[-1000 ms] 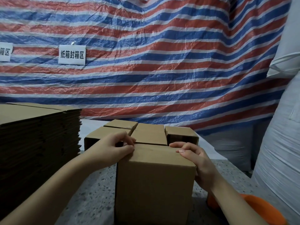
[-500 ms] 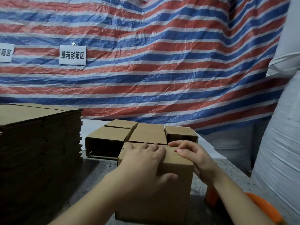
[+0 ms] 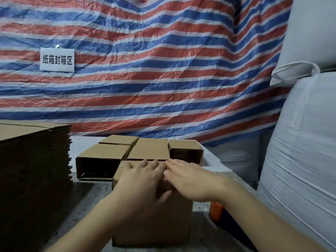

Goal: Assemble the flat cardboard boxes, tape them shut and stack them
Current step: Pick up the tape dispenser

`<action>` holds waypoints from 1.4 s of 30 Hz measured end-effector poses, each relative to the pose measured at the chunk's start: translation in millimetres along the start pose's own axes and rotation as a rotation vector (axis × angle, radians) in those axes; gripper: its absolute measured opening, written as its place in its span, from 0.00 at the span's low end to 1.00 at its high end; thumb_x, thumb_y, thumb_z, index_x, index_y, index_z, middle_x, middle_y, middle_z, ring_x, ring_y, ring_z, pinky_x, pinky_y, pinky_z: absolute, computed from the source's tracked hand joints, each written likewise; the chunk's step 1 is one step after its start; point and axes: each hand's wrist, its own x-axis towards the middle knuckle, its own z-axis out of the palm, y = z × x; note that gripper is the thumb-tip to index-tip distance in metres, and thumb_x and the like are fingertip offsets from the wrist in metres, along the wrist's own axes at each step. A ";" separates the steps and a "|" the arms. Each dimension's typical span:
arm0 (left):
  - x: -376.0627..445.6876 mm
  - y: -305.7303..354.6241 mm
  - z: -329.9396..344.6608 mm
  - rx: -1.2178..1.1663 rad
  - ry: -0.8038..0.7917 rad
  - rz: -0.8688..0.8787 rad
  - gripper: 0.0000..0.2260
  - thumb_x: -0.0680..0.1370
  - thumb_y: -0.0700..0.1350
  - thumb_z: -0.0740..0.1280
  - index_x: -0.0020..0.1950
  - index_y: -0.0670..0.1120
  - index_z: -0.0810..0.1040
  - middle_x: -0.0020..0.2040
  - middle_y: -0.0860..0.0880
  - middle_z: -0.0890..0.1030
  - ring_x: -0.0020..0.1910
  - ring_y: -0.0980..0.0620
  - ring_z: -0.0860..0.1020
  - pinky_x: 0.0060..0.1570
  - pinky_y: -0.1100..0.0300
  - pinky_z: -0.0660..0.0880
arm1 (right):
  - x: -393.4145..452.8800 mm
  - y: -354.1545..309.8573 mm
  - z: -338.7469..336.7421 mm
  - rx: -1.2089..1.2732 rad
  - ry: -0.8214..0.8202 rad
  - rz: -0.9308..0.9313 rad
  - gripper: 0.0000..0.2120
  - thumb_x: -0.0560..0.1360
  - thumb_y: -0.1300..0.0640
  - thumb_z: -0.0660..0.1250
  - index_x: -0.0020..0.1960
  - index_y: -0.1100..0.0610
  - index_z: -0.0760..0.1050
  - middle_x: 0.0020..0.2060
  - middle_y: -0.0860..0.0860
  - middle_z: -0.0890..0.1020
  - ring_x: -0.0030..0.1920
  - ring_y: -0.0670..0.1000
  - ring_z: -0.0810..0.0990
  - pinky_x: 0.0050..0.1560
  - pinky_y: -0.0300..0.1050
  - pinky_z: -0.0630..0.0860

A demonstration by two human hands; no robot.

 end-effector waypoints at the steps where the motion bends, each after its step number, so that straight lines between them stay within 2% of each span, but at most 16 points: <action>1: -0.6 0.0 -0.4 0.003 0.001 -0.004 0.38 0.73 0.74 0.42 0.78 0.57 0.53 0.78 0.54 0.62 0.76 0.49 0.62 0.70 0.44 0.63 | -0.7 4.0 -1.9 0.098 0.043 0.006 0.28 0.84 0.38 0.46 0.81 0.46 0.53 0.80 0.43 0.57 0.80 0.46 0.53 0.79 0.51 0.49; 3: -0.2 -0.3 -3.1 -0.001 -0.001 -0.012 0.45 0.67 0.77 0.34 0.78 0.58 0.55 0.78 0.55 0.63 0.76 0.50 0.63 0.70 0.43 0.64 | -3.7 19.4 -7.4 0.241 0.248 0.060 0.26 0.83 0.37 0.48 0.76 0.45 0.65 0.73 0.43 0.70 0.73 0.48 0.67 0.73 0.50 0.63; 4: 0.4 0.1 -3.6 -0.010 -0.004 -0.019 0.47 0.65 0.78 0.32 0.78 0.58 0.56 0.77 0.55 0.64 0.75 0.50 0.63 0.70 0.43 0.64 | -7.5 32.8 -10.5 0.197 0.367 0.110 0.23 0.83 0.37 0.49 0.69 0.46 0.72 0.64 0.45 0.77 0.65 0.48 0.75 0.66 0.50 0.71; 6: 1.7 0.7 -4.2 -0.027 -0.003 -0.029 0.48 0.64 0.78 0.30 0.78 0.58 0.56 0.77 0.55 0.64 0.75 0.51 0.63 0.71 0.43 0.63 | -18.9 65.3 -16.9 -0.085 0.464 0.285 0.21 0.82 0.38 0.51 0.56 0.50 0.77 0.47 0.47 0.80 0.48 0.48 0.79 0.51 0.52 0.79; 7: 2.2 1.6 -4.5 -0.039 -0.004 -0.031 0.48 0.65 0.78 0.29 0.78 0.58 0.56 0.77 0.55 0.64 0.75 0.51 0.63 0.72 0.42 0.62 | -27.5 82.5 -17.5 -0.221 0.408 0.380 0.23 0.82 0.37 0.51 0.55 0.52 0.78 0.43 0.48 0.80 0.44 0.49 0.79 0.47 0.51 0.79; 11: -0.1 5.7 -8.4 -0.046 -0.001 -0.041 0.46 0.66 0.75 0.30 0.77 0.58 0.59 0.76 0.55 0.66 0.75 0.51 0.64 0.71 0.43 0.63 | -58.9 128.5 4.5 -0.403 -0.005 0.626 0.35 0.75 0.26 0.49 0.60 0.51 0.78 0.54 0.51 0.82 0.49 0.52 0.79 0.43 0.47 0.71; 13: -1.2 7.5 -10.2 -0.051 0.007 -0.044 0.45 0.67 0.75 0.31 0.76 0.58 0.60 0.75 0.54 0.67 0.74 0.51 0.65 0.71 0.43 0.63 | -70.7 139.1 22.2 -0.388 -0.069 0.667 0.35 0.71 0.21 0.49 0.44 0.50 0.75 0.43 0.47 0.80 0.40 0.49 0.76 0.37 0.44 0.68; 15: -1.5 8.4 -11.1 -0.059 0.016 -0.046 0.44 0.68 0.74 0.32 0.76 0.57 0.61 0.75 0.54 0.68 0.73 0.51 0.66 0.70 0.43 0.64 | -78.4 143.1 35.1 -0.371 -0.028 0.677 0.34 0.70 0.20 0.49 0.37 0.50 0.70 0.36 0.47 0.77 0.38 0.48 0.76 0.36 0.45 0.69; 19: -2.5 9.0 -11.3 -0.069 0.025 -0.052 0.42 0.70 0.73 0.32 0.76 0.57 0.62 0.75 0.54 0.68 0.73 0.51 0.66 0.70 0.43 0.64 | -82.3 141.5 53.4 -0.408 0.013 0.653 0.30 0.69 0.20 0.53 0.49 0.45 0.72 0.44 0.43 0.77 0.50 0.49 0.78 0.56 0.51 0.69; 23: -2.3 8.7 -9.8 -0.077 0.017 -0.056 0.37 0.74 0.71 0.37 0.76 0.56 0.62 0.75 0.53 0.68 0.74 0.50 0.66 0.71 0.42 0.63 | -78.0 140.1 65.7 -0.261 0.147 0.639 0.25 0.71 0.24 0.59 0.44 0.46 0.71 0.40 0.44 0.76 0.43 0.47 0.78 0.44 0.45 0.75; 27: -2.3 7.4 -9.0 -0.075 0.013 -0.051 0.33 0.77 0.70 0.40 0.76 0.56 0.62 0.75 0.52 0.69 0.73 0.49 0.67 0.72 0.42 0.63 | -74.5 142.4 70.2 -0.277 0.238 0.620 0.22 0.75 0.30 0.61 0.40 0.48 0.70 0.36 0.44 0.75 0.39 0.48 0.77 0.36 0.45 0.71; 31: -1.5 8.9 -9.0 -0.084 -0.001 -0.056 0.31 0.79 0.68 0.42 0.76 0.55 0.62 0.75 0.52 0.68 0.74 0.49 0.65 0.73 0.42 0.60 | -64.0 134.8 37.7 -0.026 0.361 0.536 0.20 0.78 0.35 0.62 0.41 0.50 0.77 0.33 0.47 0.80 0.36 0.47 0.80 0.37 0.46 0.75; 33: -1.1 8.3 -8.4 -0.104 0.014 -0.055 0.28 0.80 0.66 0.43 0.75 0.55 0.63 0.75 0.52 0.69 0.74 0.49 0.66 0.72 0.42 0.60 | -57.3 116.0 0.4 0.217 0.503 0.489 0.22 0.78 0.36 0.63 0.38 0.52 0.78 0.27 0.49 0.81 0.31 0.49 0.81 0.32 0.44 0.73; 35: -1.8 7.2 -7.3 -0.143 0.036 -0.049 0.26 0.81 0.63 0.44 0.74 0.55 0.65 0.74 0.52 0.70 0.73 0.50 0.66 0.71 0.43 0.61 | -50.2 91.7 -38.9 0.545 0.589 0.421 0.24 0.76 0.34 0.65 0.42 0.56 0.81 0.30 0.50 0.85 0.30 0.50 0.84 0.30 0.41 0.75; 38: -2.8 5.8 -5.3 -0.167 0.061 -0.042 0.26 0.81 0.61 0.43 0.74 0.55 0.65 0.73 0.53 0.70 0.72 0.51 0.67 0.70 0.45 0.62 | -36.9 56.9 -85.0 0.898 0.507 0.217 0.30 0.70 0.32 0.68 0.51 0.59 0.82 0.37 0.54 0.87 0.33 0.51 0.86 0.33 0.43 0.80; 42: -1.1 4.5 -4.0 -0.174 0.074 -0.031 0.28 0.79 0.63 0.40 0.73 0.56 0.66 0.72 0.53 0.72 0.71 0.52 0.69 0.66 0.46 0.64 | -12.7 23.3 -106.6 0.996 0.292 0.092 0.32 0.67 0.34 0.70 0.58 0.58 0.78 0.39 0.56 0.86 0.35 0.52 0.85 0.33 0.45 0.80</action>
